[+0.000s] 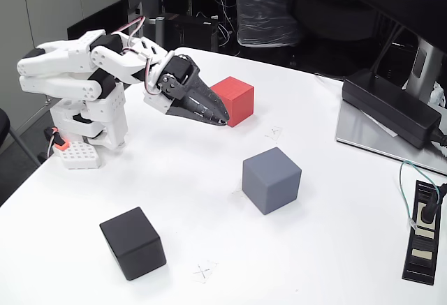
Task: Stack the three blocks in an ordered color.
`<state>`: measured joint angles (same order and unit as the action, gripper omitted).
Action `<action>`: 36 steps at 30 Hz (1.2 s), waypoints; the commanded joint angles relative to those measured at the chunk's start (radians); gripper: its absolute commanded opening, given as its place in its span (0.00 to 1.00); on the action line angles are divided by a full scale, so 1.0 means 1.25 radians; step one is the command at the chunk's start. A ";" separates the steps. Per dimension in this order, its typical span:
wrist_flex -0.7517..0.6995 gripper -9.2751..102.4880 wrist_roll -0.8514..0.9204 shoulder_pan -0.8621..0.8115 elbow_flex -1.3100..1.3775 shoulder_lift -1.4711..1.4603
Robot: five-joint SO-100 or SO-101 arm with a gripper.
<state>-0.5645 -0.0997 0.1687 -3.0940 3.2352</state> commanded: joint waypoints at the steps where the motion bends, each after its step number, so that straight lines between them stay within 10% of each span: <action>1: 0.011 0.09 0.000 0.001 0.000 0.004; 36: 0.011 0.09 -0.007 0.011 0.000 0.004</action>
<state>-0.5645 -0.0997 0.1779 -3.0940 3.2352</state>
